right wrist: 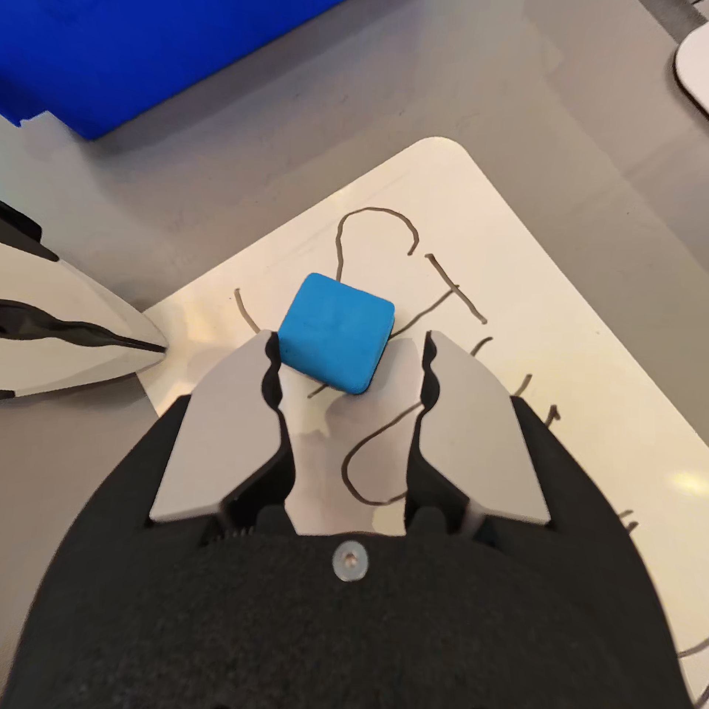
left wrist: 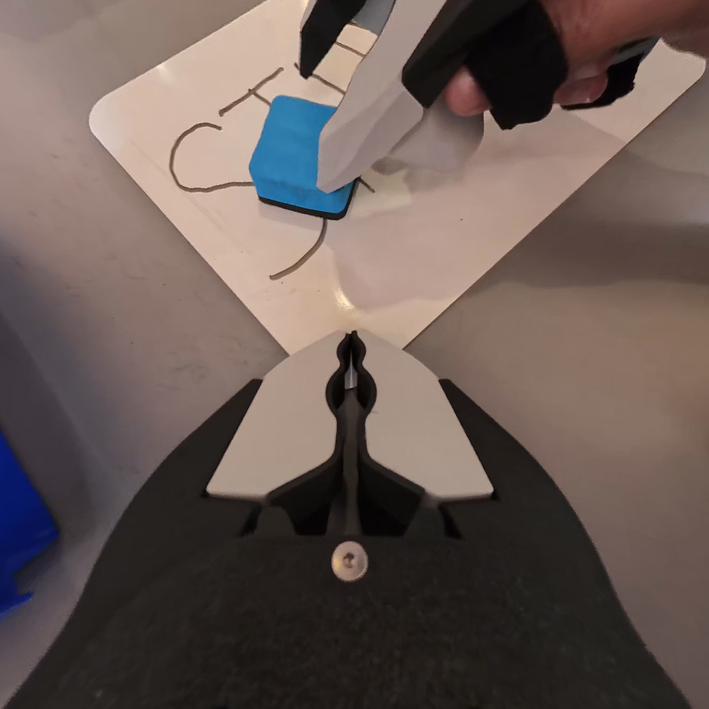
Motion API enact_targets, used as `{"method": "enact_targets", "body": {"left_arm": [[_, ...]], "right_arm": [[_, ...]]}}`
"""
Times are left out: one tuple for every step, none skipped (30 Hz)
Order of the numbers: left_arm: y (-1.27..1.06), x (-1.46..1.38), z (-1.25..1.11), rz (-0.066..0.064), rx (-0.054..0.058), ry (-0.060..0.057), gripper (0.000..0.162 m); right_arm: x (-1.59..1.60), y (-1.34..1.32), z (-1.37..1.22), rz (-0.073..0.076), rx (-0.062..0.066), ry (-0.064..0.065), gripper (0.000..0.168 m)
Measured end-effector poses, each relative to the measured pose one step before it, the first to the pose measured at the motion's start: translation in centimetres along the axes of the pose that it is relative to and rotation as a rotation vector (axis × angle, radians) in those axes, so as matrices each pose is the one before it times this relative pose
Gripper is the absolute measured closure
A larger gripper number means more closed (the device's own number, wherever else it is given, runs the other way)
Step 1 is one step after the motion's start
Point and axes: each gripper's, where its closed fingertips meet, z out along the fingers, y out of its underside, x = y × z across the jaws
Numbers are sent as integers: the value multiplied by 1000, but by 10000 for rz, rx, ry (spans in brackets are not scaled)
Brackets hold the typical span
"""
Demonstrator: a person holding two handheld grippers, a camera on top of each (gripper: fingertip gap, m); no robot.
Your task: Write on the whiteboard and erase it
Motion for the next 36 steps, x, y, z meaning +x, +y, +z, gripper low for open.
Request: {"method": "enact_targets", "body": {"left_arm": [[-10,-29,-7,-83,-1,59,162],[-6,-95,0,-100,3,6,162],[-4,-53,-1,-71,0,13,162],[-6,4,4,-30,-1,31,162],[3,-10,-7,-26,2,16,162],[2,-48,-8,-22,6,-21,162],[4,-42,-5,0,2,-35,162],[-4,-17,6,8,-1,-23,162],[-6,-42,6,-7,0,-33,162],[-4,-17,4,-12,0,-9,162],[2,-5,-3,-13,-1,14,162],[2,-1,-3,-29,-2,25,162],[-6,-47,2,-51,-1,4,162],[-4,-107,-17,-68,1,-40,162],[5,-14,-9,-31,0,11,162],[-5,-8,5,-18,-3,4,162],[5,-42,9,-26,-3,-19,162],[2,-46,0,-17,-5,-35,162],[9,-25,-5,7,-5,-33,162],[7,-27,-2,3,-7,-26,162],[-6,-7,11,3,-5,-22,162],[-4,-12,24,14,-7,-17,162],[-12,-53,18,-29,-13,-29,162],[-18,-25,23,-25,-10,-12,162],[9,-6,6,4,-2,-2,162],[12,-1,-8,5,-6,-8,162],[17,-12,-8,28,-13,-18,162],[18,7,-14,28,-4,-9,162],[26,-3,-28,-7,0,7,162],[37,-9,-37,-9,-4,16,162],[47,-36,-54,-36,4,21,162],[42,-10,-52,-49,5,50,162],[24,5,-30,-22,-1,63,162],[10,0,-16,-42,-5,64,162],[7,1,0,-37,1,37,162],[6,-4,-9,6,6,-5,162]], "right_arm": [[-230,-195,47,-60,-13,-48,98],[-265,-107,21,-46,-69,-62,98],[-221,18,-8,-48,-141,-33,97],[-298,9,5,-60,-94,-95,95],[-335,-98,30,-62,8,-118,95],[-169,-60,86,-70,12,-30,97],[-9,150,198,-109,-139,29,97],[95,276,267,-153,-258,67,96],[167,173,276,-167,-186,105,96],[130,109,222,-155,-110,80,105],[20,38,139,-102,-75,5,104],[52,-67,12,-57,-54,11,105],[177,-42,-28,-82,-81,116,106],[46,-6,18,-123,-94,58,106],[-318,-94,30,-108,-63,-135,107],[-680,-130,65,-99,-46,-260,107],[-953,-139,171,-180,-53,-317,107],[-611,-177,205,-292,-26,-48,108],[-143,-152,116,-209,-92,113,108],[10,-36,63,12,-197,-73,109],[458,21,44,131,-202,5,109],[725,16,29,237,-176,116,109],[125,-135,63,274,-130,-102,109],[-840,-266,87,-58,-114,-328,110],[-1170,-245,181,-426,-139,-227,109],[-403,-120,189,-540,-173,175,110],[324,-21,57,-131,-139,91,110],[1085,127,-39,341,-123,39,110],[1058,169,-88,378,-139,8,110],[-46,14,-45,18,-114,-128,110],[-1024,-68,111,-555,-86,6,110],[-1180,-215,126,-734,-8,105,110],[-567,-105,27,-279,-16,-41,110],[562,251,-46,192,-37,-72,110],[1824,567,-155,587,-135,228,110],[1180,269,-105,677,-86,-24,111]]}}
